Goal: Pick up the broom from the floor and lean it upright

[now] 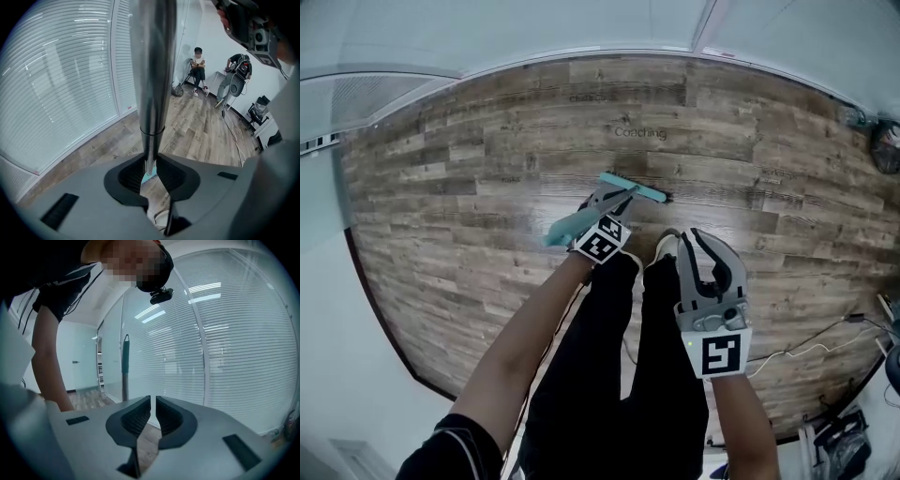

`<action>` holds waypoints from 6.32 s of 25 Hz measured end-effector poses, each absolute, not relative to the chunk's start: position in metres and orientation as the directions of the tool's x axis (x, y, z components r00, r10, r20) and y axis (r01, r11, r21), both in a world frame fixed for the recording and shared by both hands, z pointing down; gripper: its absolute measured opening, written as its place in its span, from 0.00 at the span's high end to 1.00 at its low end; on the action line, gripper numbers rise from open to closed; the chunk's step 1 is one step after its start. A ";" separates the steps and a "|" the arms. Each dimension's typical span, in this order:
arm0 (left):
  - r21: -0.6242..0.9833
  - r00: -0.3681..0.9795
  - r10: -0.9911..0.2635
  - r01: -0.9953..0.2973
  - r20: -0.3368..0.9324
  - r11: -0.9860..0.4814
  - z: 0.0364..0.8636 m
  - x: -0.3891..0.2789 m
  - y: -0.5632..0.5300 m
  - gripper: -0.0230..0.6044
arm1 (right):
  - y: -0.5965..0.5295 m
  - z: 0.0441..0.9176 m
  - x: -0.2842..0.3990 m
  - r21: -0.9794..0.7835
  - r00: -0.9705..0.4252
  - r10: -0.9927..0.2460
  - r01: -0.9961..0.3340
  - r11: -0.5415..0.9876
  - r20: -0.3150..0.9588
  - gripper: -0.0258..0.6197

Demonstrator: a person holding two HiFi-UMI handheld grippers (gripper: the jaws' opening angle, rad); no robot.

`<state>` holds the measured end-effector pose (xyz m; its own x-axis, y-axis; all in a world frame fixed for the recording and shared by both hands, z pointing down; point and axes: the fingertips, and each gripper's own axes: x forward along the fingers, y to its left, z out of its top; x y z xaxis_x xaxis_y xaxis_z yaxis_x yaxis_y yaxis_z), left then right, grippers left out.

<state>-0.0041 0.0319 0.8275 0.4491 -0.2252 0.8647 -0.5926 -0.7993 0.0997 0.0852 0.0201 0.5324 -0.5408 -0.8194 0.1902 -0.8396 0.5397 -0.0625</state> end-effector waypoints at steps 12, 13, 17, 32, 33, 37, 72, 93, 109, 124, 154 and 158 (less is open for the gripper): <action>0.122 0.474 -0.184 -0.544 0.861 -0.830 0.809 0.033 0.052 0.82 | 0.016 0.527 0.058 -0.138 -0.711 -0.684 -0.703 0.698 0.165 0.77; 0.127 0.475 -0.177 -0.540 0.862 -0.832 0.811 0.034 0.056 0.82 | 0.016 0.528 0.053 -0.145 -0.727 -0.668 -0.687 0.713 0.159 0.77; 0.142 0.474 -0.133 -0.500 0.870 -0.855 0.819 0.039 0.076 0.82 | 0.026 0.530 0.029 -0.205 -0.793 -0.593 -0.609 0.766 0.139 0.77; 0.179 0.530 -0.125 -0.486 0.839 -0.855 0.812 0.041 0.097 0.82 | 0.037 0.542 0.032 -0.202 -0.716 -0.653 -0.697 0.688 0.245 0.84; 0.178 0.528 -0.128 -0.490 0.840 -0.854 0.811 0.041 0.098 0.82 | 0.037 0.540 0.036 -0.207 -0.711 -0.663 -0.703 0.680 0.235 0.84; 0.179 0.534 -0.125 -0.481 0.836 -0.858 0.804 0.043 0.099 0.82 | 0.038 0.531 0.051 -0.208 -0.661 -0.724 -0.750 0.628 0.198 0.84; 0.261 0.598 -0.299 -0.672 0.743 -0.693 0.559 -0.057 0.106 0.93 | 0.023 0.392 0.017 0.004 -0.530 -0.819 -0.839 0.544 0.219 0.84; 0.284 0.610 -0.364 -0.711 0.703 -0.643 0.531 -0.143 0.100 0.93 | -0.017 0.365 -0.023 -0.015 -0.557 -0.805 -0.824 0.567 0.203 0.84; 0.261 0.567 -0.340 -0.726 0.750 -0.636 0.541 -0.116 0.022 0.93 | -0.112 0.400 0.003 -0.034 -0.619 -0.745 -0.775 0.632 0.248 0.84; 0.199 0.522 -0.419 -0.770 0.743 -0.606 0.545 -0.046 -0.132 0.93 | -0.214 0.480 0.075 -0.173 -0.659 -0.678 -0.746 0.643 0.325 0.84; 0.222 0.579 -0.356 -0.699 0.734 -0.679 0.638 -0.039 -0.210 0.93 | -0.343 0.677 0.118 -0.129 -0.489 -0.753 -0.865 0.485 0.440 0.83; 0.224 0.590 -0.366 -0.696 0.720 -0.682 0.639 -0.044 -0.211 0.93 | -0.372 0.684 0.128 -0.108 -0.445 -0.772 -0.888 0.448 0.455 0.82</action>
